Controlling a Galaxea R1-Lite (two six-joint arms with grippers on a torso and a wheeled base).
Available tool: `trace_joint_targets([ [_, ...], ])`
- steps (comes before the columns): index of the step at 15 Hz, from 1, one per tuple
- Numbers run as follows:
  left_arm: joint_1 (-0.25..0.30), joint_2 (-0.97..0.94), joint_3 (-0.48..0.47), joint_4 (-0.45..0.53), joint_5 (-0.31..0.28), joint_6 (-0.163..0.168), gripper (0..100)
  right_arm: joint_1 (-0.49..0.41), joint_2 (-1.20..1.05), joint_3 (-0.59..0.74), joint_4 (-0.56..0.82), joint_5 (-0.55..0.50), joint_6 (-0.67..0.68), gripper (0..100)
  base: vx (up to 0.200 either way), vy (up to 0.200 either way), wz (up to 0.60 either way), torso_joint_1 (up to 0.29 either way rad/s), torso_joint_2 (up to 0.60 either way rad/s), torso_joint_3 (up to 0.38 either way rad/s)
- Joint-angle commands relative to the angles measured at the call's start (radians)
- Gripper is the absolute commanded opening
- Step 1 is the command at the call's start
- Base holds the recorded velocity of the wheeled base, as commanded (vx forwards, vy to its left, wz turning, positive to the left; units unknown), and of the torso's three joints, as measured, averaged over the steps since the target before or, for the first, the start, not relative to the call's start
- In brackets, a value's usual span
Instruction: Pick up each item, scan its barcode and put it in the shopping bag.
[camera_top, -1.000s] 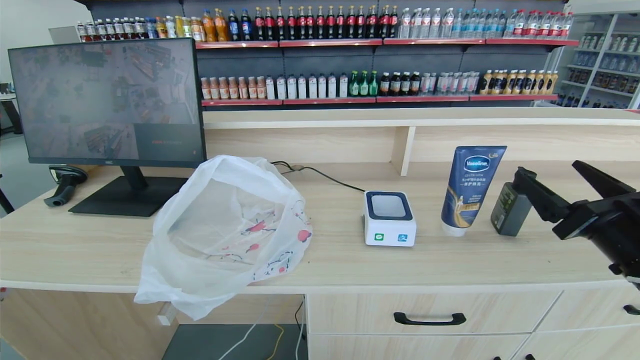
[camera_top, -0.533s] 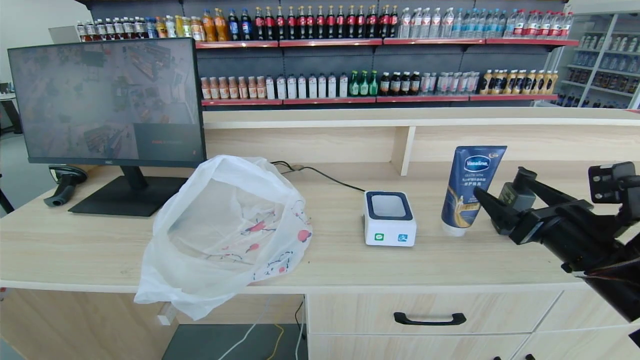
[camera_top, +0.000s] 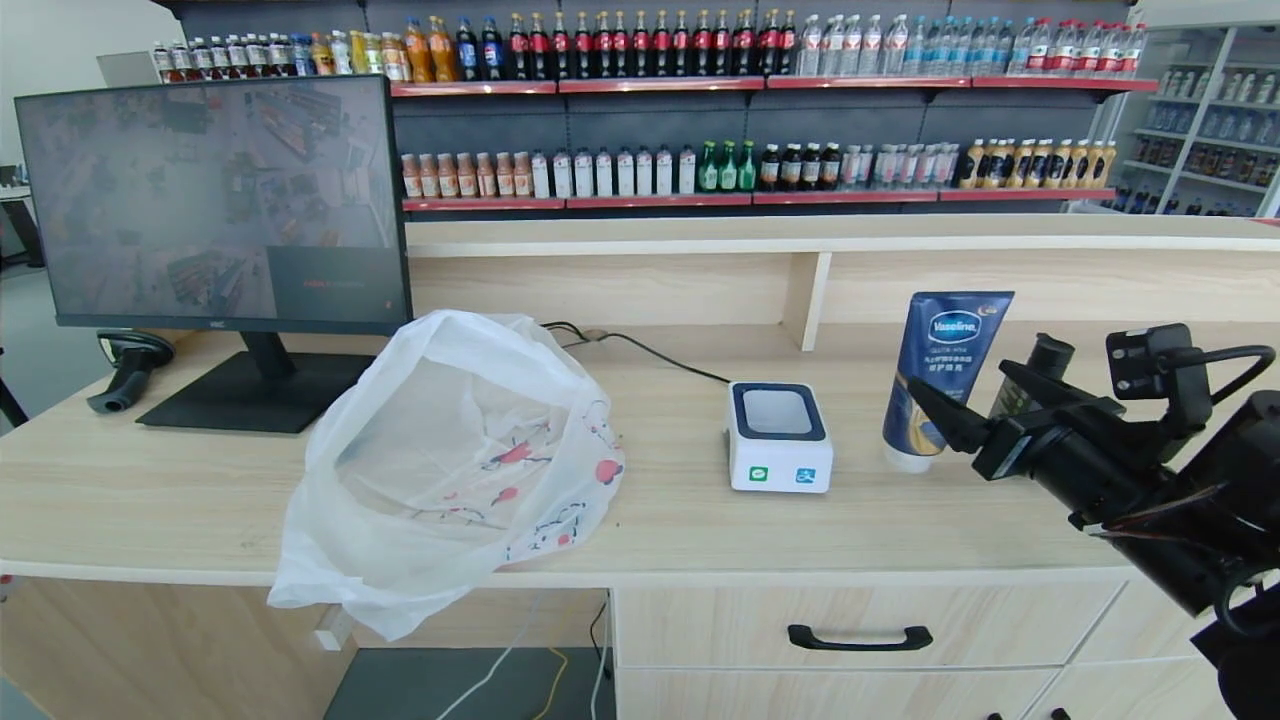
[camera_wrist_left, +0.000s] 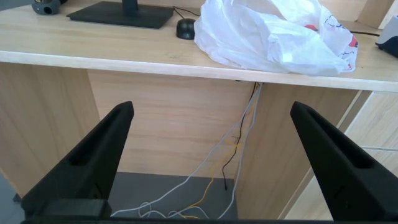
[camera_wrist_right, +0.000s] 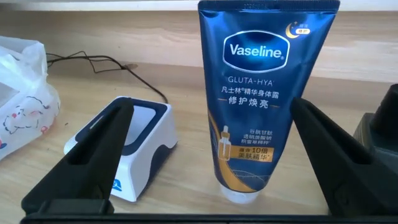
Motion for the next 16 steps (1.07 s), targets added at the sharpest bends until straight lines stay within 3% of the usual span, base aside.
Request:
trace_joint_targets([
  [1,0.0,0.0,0.0,0.0,0.0,0.0,100,-0.001,0.03,-0.034,-0.001,0.0,0.002,100,0.0,0.0,0.0,0.0,0.0,0.0],
  [16,0.0,0.0,0.0,0.0,0.0,0.0,100,-0.045,0.125,-0.119,-0.001,-0.001,0.016,100,0.0,0.0,0.0,0.0,0.0,0.0],
])
